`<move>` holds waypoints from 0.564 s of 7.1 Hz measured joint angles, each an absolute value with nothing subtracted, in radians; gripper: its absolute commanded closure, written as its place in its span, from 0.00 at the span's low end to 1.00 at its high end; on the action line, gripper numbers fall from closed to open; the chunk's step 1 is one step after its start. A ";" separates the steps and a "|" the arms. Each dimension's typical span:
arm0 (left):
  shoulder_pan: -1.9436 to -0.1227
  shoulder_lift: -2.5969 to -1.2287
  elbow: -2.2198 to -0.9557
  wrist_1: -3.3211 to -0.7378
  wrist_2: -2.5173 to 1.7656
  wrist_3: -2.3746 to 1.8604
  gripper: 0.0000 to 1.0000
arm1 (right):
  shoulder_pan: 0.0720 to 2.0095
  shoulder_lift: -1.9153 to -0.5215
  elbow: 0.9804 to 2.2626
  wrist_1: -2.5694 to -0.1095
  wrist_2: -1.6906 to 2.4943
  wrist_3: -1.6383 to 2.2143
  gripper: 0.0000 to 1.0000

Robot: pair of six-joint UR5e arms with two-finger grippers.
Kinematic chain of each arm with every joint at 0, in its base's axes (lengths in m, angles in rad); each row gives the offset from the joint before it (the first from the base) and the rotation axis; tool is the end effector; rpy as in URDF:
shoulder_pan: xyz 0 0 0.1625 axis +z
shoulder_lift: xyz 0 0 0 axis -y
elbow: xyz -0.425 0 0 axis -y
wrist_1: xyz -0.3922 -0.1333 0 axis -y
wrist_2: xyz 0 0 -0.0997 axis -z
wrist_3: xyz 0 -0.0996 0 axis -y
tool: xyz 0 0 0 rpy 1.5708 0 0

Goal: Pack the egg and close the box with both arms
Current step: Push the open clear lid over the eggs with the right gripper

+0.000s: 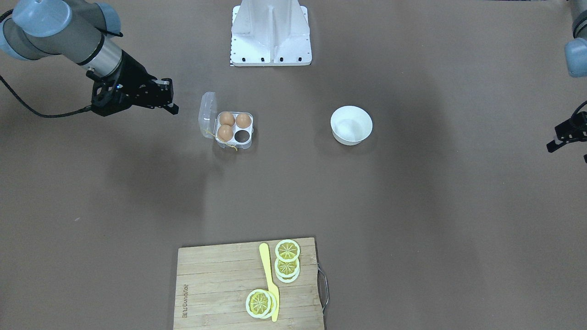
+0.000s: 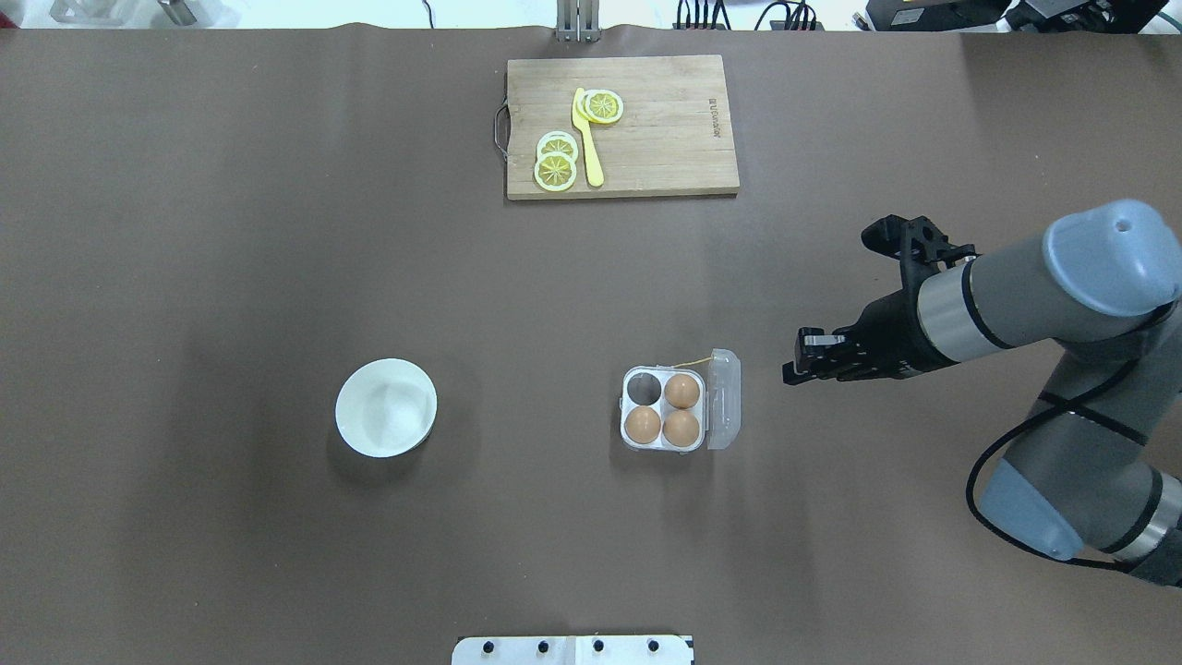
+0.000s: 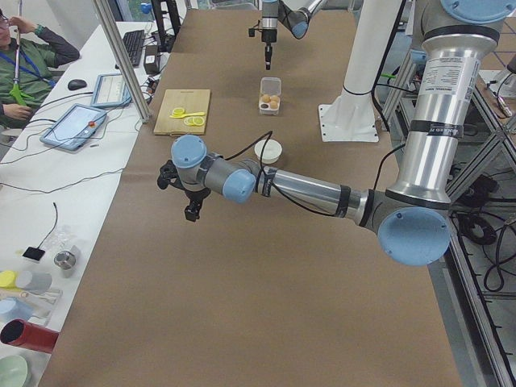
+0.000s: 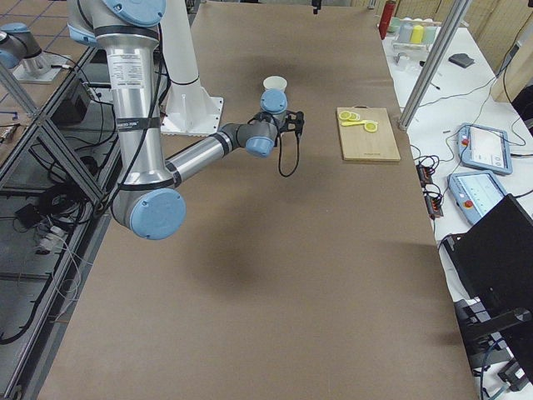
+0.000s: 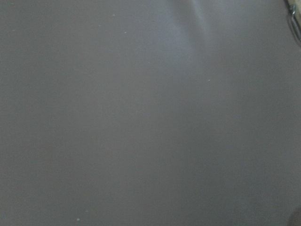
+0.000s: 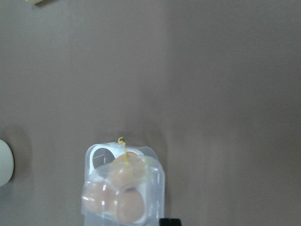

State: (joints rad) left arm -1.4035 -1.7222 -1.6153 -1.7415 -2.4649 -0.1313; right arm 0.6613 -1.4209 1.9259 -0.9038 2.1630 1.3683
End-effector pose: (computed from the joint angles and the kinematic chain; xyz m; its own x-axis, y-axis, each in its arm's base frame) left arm 0.0391 -0.5656 0.5288 0.5864 0.2561 -0.7685 -0.0794 0.9623 0.2601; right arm -0.3639 -0.3816 0.3332 0.3210 0.0384 0.9463 -0.0399 0.9988 -0.0270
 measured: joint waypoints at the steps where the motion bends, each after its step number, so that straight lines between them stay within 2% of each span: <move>1: -1.432 -1.724 -1.582 -1.699 -2.461 -0.067 0.03 | 0.614 -1.396 1.926 -0.904 2.115 1.397 1.00; 4: -1.477 -1.731 -1.522 -1.671 -2.460 0.023 0.03 | 0.488 -1.310 1.909 -0.914 1.973 1.454 1.00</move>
State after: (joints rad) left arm -1.4771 -1.7311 -1.5224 -1.6715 -2.4604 0.0226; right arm 0.4875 -1.3099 1.9094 -0.9142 1.9732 1.4541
